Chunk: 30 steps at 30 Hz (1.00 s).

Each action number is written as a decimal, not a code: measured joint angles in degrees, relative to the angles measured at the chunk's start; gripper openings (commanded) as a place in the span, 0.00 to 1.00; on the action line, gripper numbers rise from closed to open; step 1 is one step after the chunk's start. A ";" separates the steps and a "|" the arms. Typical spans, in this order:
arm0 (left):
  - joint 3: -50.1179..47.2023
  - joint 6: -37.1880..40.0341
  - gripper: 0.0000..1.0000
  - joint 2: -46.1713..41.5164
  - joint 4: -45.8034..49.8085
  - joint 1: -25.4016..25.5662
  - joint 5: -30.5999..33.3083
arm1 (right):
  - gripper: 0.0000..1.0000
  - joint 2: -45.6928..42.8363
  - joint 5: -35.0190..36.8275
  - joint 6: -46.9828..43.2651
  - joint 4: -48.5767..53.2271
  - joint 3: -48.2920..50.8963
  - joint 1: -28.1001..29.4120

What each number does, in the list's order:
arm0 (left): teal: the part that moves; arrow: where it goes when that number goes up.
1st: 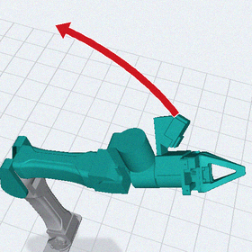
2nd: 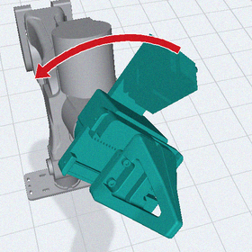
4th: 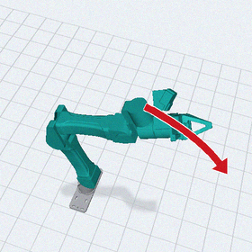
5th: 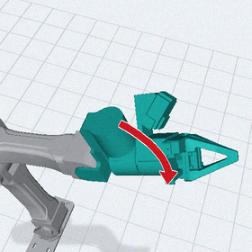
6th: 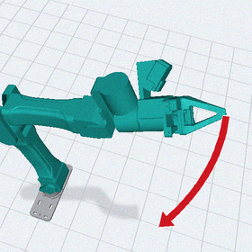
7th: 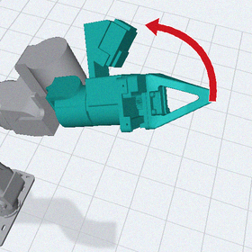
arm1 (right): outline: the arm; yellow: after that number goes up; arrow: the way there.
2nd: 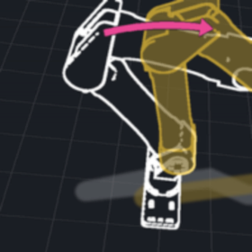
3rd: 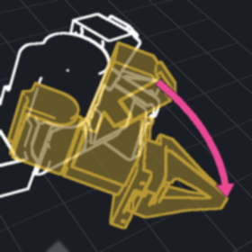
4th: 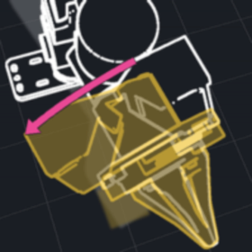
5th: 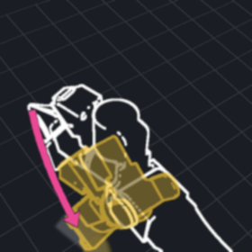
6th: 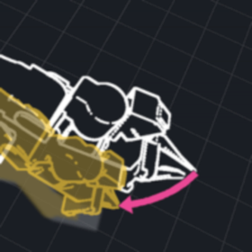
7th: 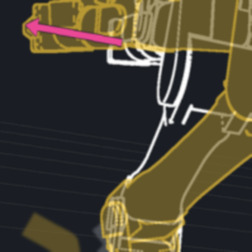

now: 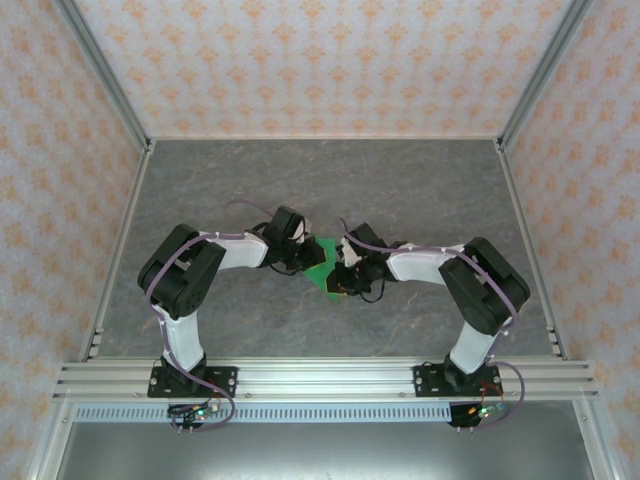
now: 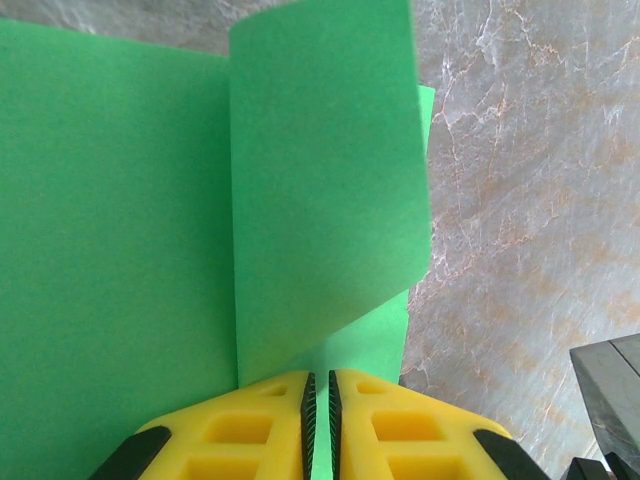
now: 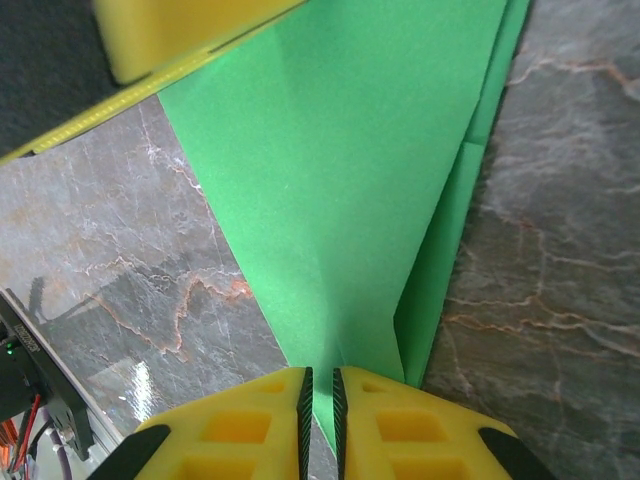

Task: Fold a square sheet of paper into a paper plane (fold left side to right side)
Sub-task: Fold the triangle at the center of the table.

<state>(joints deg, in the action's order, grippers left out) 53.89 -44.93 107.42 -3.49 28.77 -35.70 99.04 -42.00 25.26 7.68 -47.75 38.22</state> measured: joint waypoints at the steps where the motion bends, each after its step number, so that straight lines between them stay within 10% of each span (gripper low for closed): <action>1: 0.00 0.00 0.17 0.00 0.02 0.00 0.00 | 0.18 0.00 0.00 0.00 -0.02 0.00 0.02; 30: 0.00 0.00 0.16 0.00 0.17 0.50 -0.07 | 0.15 -3.43 -1.75 -3.28 2.21 4.35 0.02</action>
<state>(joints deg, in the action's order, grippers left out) 53.89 -44.93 107.42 -3.31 29.28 -35.77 95.61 -43.75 21.98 9.89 -43.40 38.24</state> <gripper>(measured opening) 0.163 0.147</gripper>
